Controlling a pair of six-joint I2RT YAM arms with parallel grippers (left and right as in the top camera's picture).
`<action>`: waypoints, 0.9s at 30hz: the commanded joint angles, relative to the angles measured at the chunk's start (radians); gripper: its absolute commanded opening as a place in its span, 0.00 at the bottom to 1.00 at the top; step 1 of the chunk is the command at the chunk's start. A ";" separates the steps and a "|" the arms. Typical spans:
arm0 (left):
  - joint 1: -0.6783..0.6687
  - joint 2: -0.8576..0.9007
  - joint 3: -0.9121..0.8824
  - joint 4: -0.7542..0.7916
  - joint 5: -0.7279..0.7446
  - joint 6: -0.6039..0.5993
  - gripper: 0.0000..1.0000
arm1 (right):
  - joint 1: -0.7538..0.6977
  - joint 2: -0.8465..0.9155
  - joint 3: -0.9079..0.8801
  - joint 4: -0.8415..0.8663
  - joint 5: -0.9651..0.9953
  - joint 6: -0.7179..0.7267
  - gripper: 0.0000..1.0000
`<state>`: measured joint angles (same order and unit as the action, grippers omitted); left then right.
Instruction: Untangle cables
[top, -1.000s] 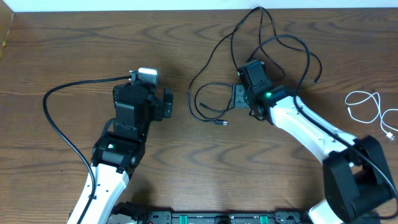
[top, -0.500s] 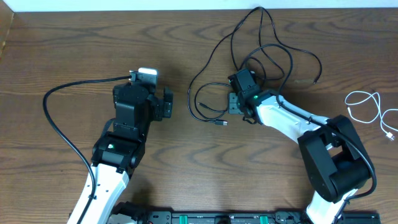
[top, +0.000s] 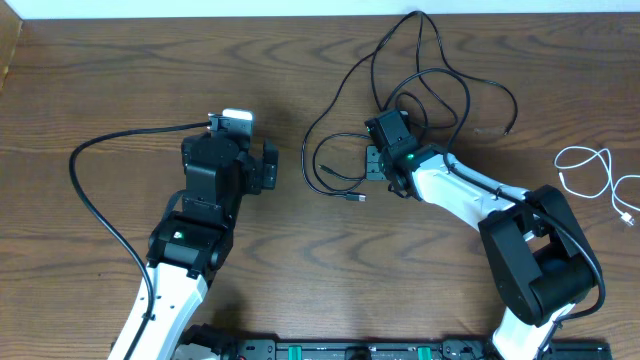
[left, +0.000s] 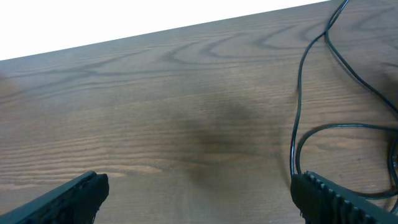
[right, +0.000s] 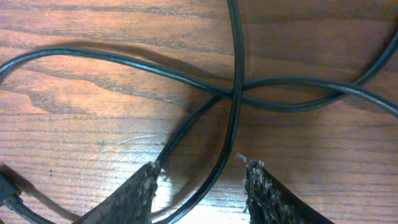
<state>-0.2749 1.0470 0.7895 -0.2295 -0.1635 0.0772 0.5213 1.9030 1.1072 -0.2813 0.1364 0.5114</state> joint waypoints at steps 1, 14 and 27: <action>0.003 -0.012 0.004 -0.002 -0.001 -0.013 0.99 | 0.004 0.014 -0.004 0.008 0.038 0.005 0.37; 0.003 -0.012 0.004 -0.002 -0.002 -0.013 0.99 | 0.003 0.087 -0.004 0.013 0.045 0.008 0.32; 0.003 -0.012 0.004 -0.002 -0.002 -0.013 0.99 | 0.003 0.043 0.002 -0.003 0.044 -0.005 0.01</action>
<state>-0.2749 1.0470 0.7898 -0.2295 -0.1635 0.0772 0.5209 1.9575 1.1191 -0.2508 0.1970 0.5159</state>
